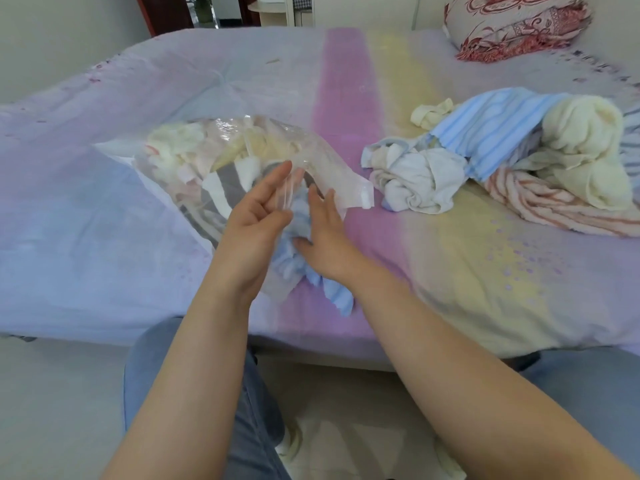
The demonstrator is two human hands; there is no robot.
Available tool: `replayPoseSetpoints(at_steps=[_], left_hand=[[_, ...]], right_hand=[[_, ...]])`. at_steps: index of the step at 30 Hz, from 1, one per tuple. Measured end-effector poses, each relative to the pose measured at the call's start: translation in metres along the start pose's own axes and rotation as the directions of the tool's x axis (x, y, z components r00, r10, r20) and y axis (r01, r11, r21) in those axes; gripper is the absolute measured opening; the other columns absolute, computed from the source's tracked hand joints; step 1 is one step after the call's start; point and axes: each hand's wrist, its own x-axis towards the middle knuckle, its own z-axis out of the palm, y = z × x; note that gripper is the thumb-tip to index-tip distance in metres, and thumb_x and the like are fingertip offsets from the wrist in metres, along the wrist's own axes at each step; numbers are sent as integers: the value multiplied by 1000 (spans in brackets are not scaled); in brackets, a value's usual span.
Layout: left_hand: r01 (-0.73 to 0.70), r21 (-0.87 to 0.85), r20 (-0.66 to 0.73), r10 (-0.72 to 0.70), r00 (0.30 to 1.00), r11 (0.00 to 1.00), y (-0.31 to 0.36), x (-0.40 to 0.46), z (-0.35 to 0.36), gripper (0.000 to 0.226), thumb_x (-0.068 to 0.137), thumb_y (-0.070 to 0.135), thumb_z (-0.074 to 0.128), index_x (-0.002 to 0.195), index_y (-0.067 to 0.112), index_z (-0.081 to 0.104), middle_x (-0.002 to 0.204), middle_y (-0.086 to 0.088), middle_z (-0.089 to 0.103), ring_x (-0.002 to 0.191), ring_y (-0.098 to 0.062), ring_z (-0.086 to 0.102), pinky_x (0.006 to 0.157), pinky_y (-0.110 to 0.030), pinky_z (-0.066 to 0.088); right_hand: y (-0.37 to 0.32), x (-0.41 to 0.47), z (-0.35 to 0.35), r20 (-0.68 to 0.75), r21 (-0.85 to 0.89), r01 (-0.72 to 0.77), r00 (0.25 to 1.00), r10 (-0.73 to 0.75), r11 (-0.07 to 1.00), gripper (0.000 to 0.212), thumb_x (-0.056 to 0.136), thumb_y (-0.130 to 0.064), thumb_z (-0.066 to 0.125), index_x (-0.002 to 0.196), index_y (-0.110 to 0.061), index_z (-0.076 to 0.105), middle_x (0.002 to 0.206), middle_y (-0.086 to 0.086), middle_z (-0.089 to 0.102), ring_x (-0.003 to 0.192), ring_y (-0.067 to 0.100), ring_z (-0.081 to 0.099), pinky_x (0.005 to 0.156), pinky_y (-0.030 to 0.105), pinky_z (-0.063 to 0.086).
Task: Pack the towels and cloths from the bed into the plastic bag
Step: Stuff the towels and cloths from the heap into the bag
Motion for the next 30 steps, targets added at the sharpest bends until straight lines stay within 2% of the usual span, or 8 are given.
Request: replayPoseSetpoints(at_steps=[3, 10, 14, 16, 19, 23, 27, 30], left_hand=[[-23, 51, -5, 24, 1000, 998, 1, 0, -2, 66, 89, -17, 36, 141, 22, 47, 139, 3, 57, 130, -11, 52, 111, -36, 40], [-44, 45, 20, 43, 999, 998, 1, 2, 5, 68, 88, -20, 31, 139, 23, 44, 141, 6, 53, 132, 1, 46, 102, -12, 39], [-46, 44, 8, 45, 999, 998, 3, 2, 10, 70, 85, -22, 30, 140, 19, 44, 142, 4, 52, 132, -2, 46, 108, -19, 38], [-45, 29, -2, 45, 999, 999, 7, 2, 8, 69, 86, -22, 31, 139, 20, 45, 142, 3, 52, 131, -5, 48, 109, -25, 40], [-47, 25, -13, 47, 999, 999, 15, 1, 3, 67, 88, -18, 34, 138, 23, 49, 139, 6, 56, 126, -6, 54, 101, -26, 46], [-73, 24, -5, 73, 997, 997, 16, 1, -3, 68, 87, -17, 32, 136, 28, 49, 138, 8, 57, 124, -1, 54, 98, -23, 44], [-77, -37, 80, 79, 994, 996, 10, -1, -8, 65, 81, -7, 36, 135, 26, 48, 144, 5, 51, 134, 0, 43, 102, -15, 39], [-80, -85, 76, 86, 993, 993, 8, 1, -10, 67, 77, -6, 34, 136, 24, 46, 144, 2, 51, 136, -2, 42, 106, -18, 36]], right_hand=[[4, 3, 19, 130, -82, -30, 991, 40, 996, 90, 96, -34, 51, 150, -16, -19, 158, 15, -23, 147, 26, -20, 121, 40, 5], [18, -28, -1, 122, 366, -43, 993, -3, 929, 113, 77, -35, 78, 153, -21, -4, 159, -10, 12, 142, 3, 18, 114, 24, 26], [2, -32, -13, 125, 523, -61, 992, -6, 850, 38, 82, -14, 73, 116, -17, 55, 115, -4, 64, 100, -4, 62, 78, 8, 49], [-10, -27, -16, 34, 727, -62, 998, 54, 684, 16, 84, -10, 69, 97, -17, 63, 101, 5, 70, 87, 10, 68, 77, 18, 56], [-22, -15, -7, -186, 870, 62, 960, 210, 489, 54, 79, -19, 74, 125, -12, 46, 124, 10, 61, 109, 21, 64, 94, 40, 53], [-18, -7, 10, -375, 463, 274, 922, -93, 843, 75, 80, -27, 68, 142, -20, 26, 137, 1, 49, 123, 16, 51, 102, 36, 45], [13, -9, 28, -110, -296, 234, 955, -277, 926, 77, 90, -54, 45, 150, -17, 14, 145, 10, 40, 136, 29, 37, 115, 42, 27], [13, -15, 24, -123, -456, -20, 992, -41, 890, 65, 97, -50, 35, 151, -25, 10, 124, 11, 53, 105, 35, 59, 70, 38, 44]])
